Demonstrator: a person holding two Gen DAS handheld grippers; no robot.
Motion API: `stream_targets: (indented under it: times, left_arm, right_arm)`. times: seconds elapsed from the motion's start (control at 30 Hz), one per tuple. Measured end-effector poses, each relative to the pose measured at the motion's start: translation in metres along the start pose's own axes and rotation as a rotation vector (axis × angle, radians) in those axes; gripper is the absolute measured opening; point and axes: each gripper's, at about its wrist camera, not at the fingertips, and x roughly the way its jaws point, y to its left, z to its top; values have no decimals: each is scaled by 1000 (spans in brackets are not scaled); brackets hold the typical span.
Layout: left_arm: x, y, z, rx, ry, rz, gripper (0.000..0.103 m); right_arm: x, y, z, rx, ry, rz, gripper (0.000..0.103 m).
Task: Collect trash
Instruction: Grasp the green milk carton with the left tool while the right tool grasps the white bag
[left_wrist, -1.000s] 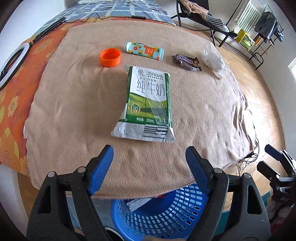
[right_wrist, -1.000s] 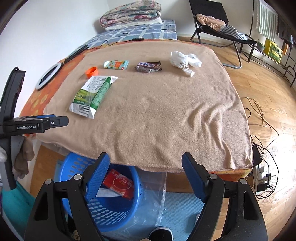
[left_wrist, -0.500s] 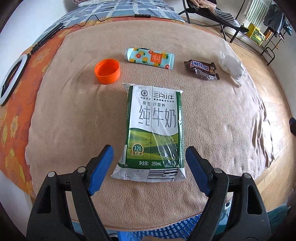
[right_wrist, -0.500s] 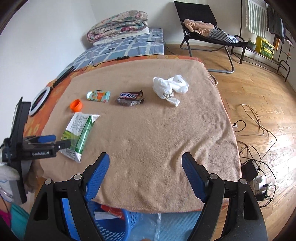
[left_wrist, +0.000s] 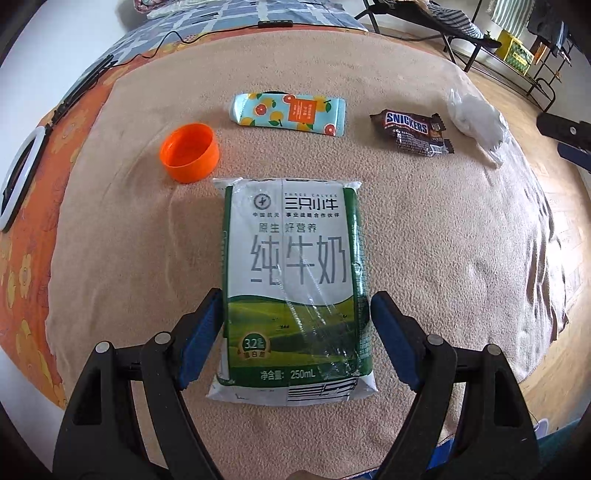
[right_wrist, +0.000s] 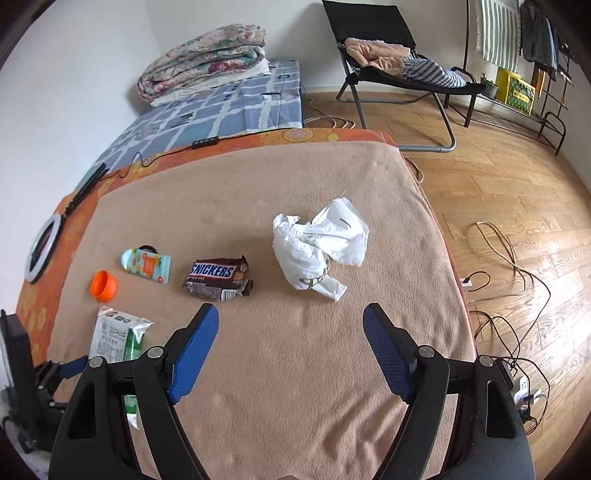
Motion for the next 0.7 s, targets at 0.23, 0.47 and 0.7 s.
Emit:
stream_targets:
  times: [0.23,0.47,0.7]
  left_arm:
    - [17,-3,-1,-14,17,-15,83]
    - [15,6,1,-39,-17,-62,78]
    - [12,15,0,-53,-37,-81,77]
  right_arm:
    - [36,-2,20,-2,25,-48,80]
    - [68,-11,31,46,50,-51,80]
    - [90,-9,37,53,72,-73,80]
